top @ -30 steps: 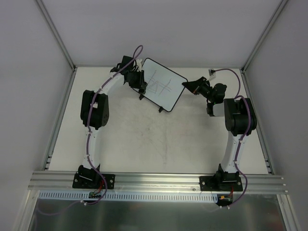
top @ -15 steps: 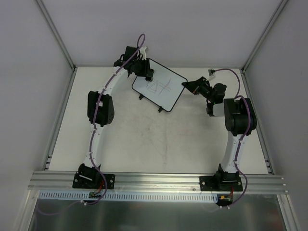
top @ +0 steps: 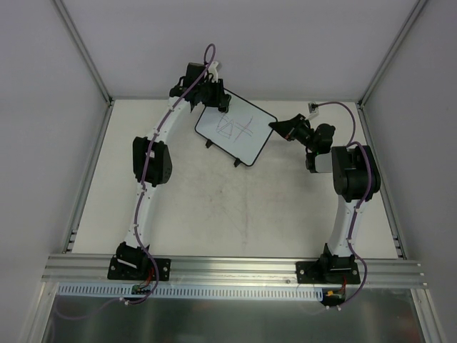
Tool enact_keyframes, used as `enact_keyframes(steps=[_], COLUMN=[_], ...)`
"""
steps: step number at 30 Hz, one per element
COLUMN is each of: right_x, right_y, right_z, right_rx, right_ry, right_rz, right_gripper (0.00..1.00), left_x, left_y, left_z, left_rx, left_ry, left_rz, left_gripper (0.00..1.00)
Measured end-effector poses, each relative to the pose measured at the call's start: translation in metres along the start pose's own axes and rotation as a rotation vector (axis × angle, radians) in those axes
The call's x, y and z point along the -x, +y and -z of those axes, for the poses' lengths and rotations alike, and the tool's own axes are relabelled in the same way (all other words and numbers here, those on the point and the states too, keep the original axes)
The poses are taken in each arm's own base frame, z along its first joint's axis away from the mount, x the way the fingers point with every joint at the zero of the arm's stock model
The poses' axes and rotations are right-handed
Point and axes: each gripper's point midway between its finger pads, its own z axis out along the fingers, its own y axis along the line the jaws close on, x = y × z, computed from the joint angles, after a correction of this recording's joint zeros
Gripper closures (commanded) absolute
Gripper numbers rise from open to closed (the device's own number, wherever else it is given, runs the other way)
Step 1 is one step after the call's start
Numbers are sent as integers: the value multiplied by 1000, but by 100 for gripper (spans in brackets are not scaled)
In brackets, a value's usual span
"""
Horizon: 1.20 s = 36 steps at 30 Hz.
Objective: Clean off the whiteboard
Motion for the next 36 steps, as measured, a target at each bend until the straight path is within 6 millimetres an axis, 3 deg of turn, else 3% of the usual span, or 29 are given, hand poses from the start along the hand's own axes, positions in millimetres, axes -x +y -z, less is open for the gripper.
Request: enact_keyframes(steps=[11, 17, 22, 31, 36], right_x=[0, -1, -1, -1, -1], right_y=[0, -1, -1, 0, 0], right_z=[0, 0, 0, 0, 0], right_rx=[-3, -4, -3, -3, -2], right_ry=[1, 2, 2, 2, 3], right_rz=[-9, -10, -9, -7, -7], right_gripper=[100, 100, 100, 100, 100], left_x=[-12, -25, -47, -113, -128], left_y=[-3, -1, 1, 12, 14], left_z=[-9, -4, 5, 25, 30], left_rx=[-26, -14, -5, 43, 51], left_ry=[6, 31, 82, 231, 262], left_rz=[-34, -31, -25, 18, 37], left_gripper=[100, 100, 100, 100, 100])
